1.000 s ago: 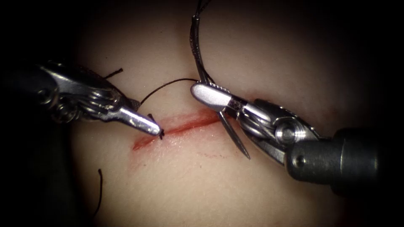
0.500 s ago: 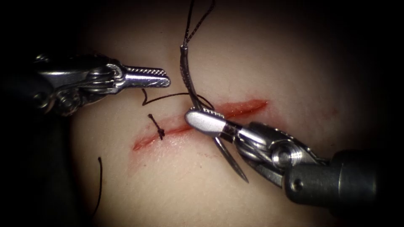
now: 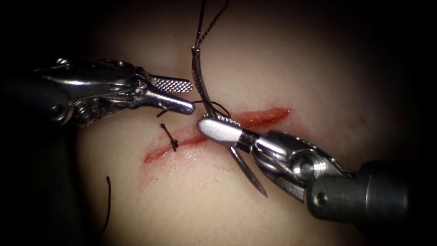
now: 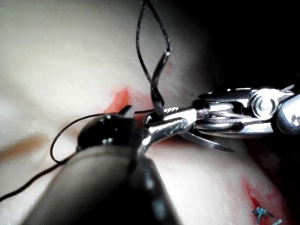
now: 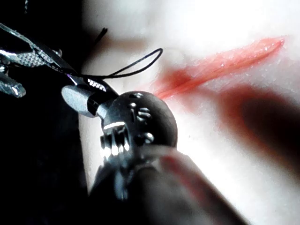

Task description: Wound Closure

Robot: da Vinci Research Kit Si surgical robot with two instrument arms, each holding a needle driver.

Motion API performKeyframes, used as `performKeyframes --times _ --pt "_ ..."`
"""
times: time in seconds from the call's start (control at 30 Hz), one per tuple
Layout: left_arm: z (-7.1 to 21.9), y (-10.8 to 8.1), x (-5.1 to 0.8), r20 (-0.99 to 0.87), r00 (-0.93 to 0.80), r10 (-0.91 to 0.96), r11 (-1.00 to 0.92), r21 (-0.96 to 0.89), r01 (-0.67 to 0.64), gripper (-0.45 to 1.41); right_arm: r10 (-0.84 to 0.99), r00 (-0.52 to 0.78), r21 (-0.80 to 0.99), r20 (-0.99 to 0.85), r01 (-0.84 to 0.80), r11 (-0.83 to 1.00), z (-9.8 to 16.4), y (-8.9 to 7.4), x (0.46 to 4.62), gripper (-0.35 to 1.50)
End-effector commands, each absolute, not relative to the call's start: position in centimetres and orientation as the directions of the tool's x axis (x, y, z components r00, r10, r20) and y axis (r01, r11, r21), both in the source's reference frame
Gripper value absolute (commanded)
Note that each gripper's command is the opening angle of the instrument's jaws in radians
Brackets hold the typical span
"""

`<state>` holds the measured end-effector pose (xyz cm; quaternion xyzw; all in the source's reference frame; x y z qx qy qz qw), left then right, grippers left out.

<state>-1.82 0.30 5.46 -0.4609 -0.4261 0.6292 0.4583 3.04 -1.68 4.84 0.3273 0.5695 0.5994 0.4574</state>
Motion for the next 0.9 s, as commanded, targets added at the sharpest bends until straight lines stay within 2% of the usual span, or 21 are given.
performKeyframes --times 0.03,0.17,0.37,0.6,0.8,0.9 --pt "5.53 0.27 -1.86 -0.157 -0.151 0.976 -0.184 -0.965 -0.188 0.72 0.907 -0.396 0.982 -0.142 -0.172 0.079 4.85 -1.57 3.09 -0.35" --pt "5.62 0.19 -1.88 -0.1 -0.135 0.986 -0.127 -0.971 -0.203 0.89 0.866 -0.469 0.978 -0.172 -0.185 0.094 4.81 -1.31 2.99 -0.35" --pt "5.76 0.05 -2.06 -0.035 -0.081 0.996 -0.049 -0.983 -0.178 1.04 0.751 -0.627 0.976 -0.207 -0.183 0.116 4.83 -1.12 3.01 -0.35" --pt "5.76 0.04 -2.28 -0.001 -0.024 1.0 -0.004 -0.995 -0.104 1.04 0.693 -0.675 0.965 -0.251 -0.234 0.121 4.76 -1.17 3.21 -0.35" --pt "5.76 0.07 -2.37 0.046 0.036 0.998 0.048 -0.997 -0.058 1.06 0.693 -0.66 0.957 -0.288 -0.23 0.178 4.77 -1.29 3.31 -0.35" --pt "5.76 0.07 -2.36 0.075 0.048 0.996 0.077 -0.996 -0.038 1.01 0.693 -0.658 0.955 -0.294 -0.234 0.183 4.77 -1.28 3.31 -0.35"
